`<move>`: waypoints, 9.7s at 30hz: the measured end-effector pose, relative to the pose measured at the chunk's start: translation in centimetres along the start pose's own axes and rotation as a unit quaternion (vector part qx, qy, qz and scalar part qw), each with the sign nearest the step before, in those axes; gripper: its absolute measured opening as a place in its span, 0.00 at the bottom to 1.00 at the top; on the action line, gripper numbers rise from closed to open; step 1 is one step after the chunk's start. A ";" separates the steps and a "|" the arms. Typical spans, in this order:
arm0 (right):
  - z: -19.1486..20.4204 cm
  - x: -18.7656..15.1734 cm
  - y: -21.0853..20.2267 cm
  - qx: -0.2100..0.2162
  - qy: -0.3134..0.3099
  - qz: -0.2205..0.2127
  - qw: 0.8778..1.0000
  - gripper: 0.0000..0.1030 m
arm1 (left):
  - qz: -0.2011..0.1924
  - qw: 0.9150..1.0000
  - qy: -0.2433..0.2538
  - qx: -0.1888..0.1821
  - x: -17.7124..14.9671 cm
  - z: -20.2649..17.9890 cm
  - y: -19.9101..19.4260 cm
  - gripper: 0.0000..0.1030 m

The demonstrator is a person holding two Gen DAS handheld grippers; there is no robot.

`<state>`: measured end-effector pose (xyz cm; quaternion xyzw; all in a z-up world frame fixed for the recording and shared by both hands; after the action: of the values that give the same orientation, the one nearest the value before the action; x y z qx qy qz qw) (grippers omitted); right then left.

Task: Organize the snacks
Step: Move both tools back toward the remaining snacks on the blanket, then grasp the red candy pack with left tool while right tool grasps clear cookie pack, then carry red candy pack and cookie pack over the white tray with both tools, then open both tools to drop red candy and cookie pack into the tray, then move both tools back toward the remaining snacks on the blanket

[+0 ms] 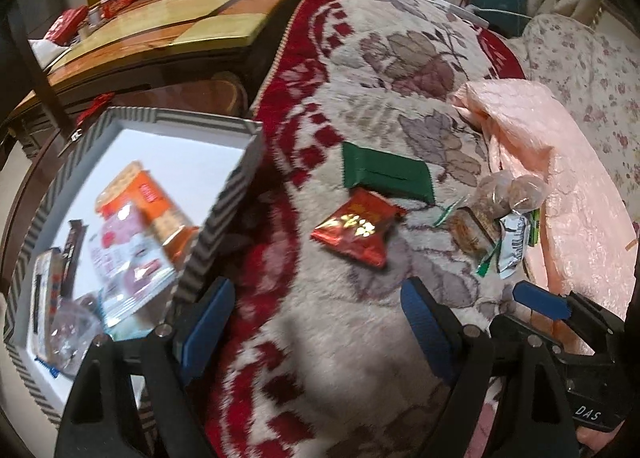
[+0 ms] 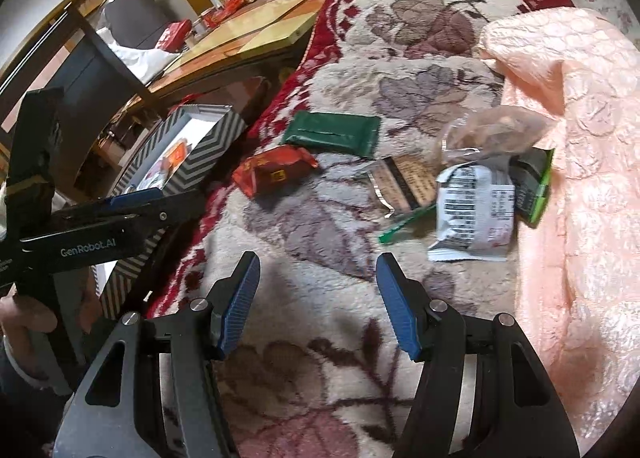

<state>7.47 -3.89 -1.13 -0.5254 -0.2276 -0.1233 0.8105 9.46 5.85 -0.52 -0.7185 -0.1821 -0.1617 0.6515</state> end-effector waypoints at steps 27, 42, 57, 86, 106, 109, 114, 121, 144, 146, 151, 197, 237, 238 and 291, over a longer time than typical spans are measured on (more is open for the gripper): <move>-2.2 4.0 1.7 -0.019 -0.052 -0.014 0.998 0.68 | 0.040 0.999 0.031 -0.018 2.1 -1.9 3.8 0.84; -4.1 5.5 7.0 -0.065 -0.148 0.073 0.984 0.68 | 0.052 0.998 0.029 -0.018 2.6 -1.5 4.8 0.84; -4.7 4.1 5.8 -0.052 -0.116 0.048 0.991 0.48 | 0.090 0.994 0.060 -0.031 2.7 -2.9 7.8 0.52; -0.8 -3.0 2.5 -0.020 -0.100 0.054 0.993 0.48 | 0.073 0.995 0.067 -0.033 -5.3 -3.2 3.6 0.54; 2.0 -3.1 1.6 -0.011 -0.137 0.043 0.990 0.47 | 0.022 0.998 0.061 -0.012 -5.5 -1.6 0.7 0.35; 2.8 -2.8 1.3 -0.009 -0.141 0.040 0.989 0.47 | 0.004 0.999 0.051 -0.004 -5.4 -1.0 -0.8 0.35; 4.3 -2.1 0.8 -0.007 -0.139 0.027 0.990 0.47 | -0.024 0.999 0.035 0.011 -4.7 0.0 -3.1 0.35; 5.7 -1.3 0.5 0.010 -0.114 0.017 0.993 0.47 | -0.044 0.999 0.019 0.025 -4.4 1.7 -4.5 0.35; 13.6 -0.1 1.6 0.039 -0.181 0.027 0.982 0.47 | -0.079 0.994 -0.043 0.059 -4.4 7.9 -7.4 0.35; 14.6 0.0 1.9 0.046 -0.187 0.029 0.981 0.47 | -0.081 0.994 -0.049 0.063 -4.4 8.7 -7.7 0.35; 16.7 0.3 2.6 0.053 -0.206 0.034 0.976 0.47 | -0.086 0.992 -0.067 0.070 -4.4 10.5 -8.2 0.35; 22.7 3.0 8.6 0.064 -0.237 0.070 0.967 0.47 | -0.079 0.982 -0.139 0.103 -5.2 19.1 -6.9 0.35; 25.5 5.0 15.9 0.069 -0.228 0.106 0.965 0.50 | -0.058 0.979 -0.163 0.106 -5.2 20.9 -4.6 0.36; 25.4 5.0 15.8 0.069 -0.229 0.105 0.965 0.52 | -0.057 0.979 -0.164 0.107 -5.3 21.0 -4.6 0.36; 10.5 0.0 2.4 0.009 -0.096 -0.009 0.995 0.55 | -0.123 0.985 -0.095 0.078 -6.0 8.6 -7.8 0.87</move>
<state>6.01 6.68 0.58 -0.5251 -0.3107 -0.0774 0.7885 0.45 14.78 2.65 -0.6497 -0.3421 -0.1574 0.6603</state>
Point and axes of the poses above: each gripper's, at about its wrist camera, not at the fingertips, and y roughly the way its jaws point, z to its left, x to its top, the point moved 9 cm from there along y, roughly the way its jaws point, and after that the axes turned 1 degree about y, right-handed, at the moved point
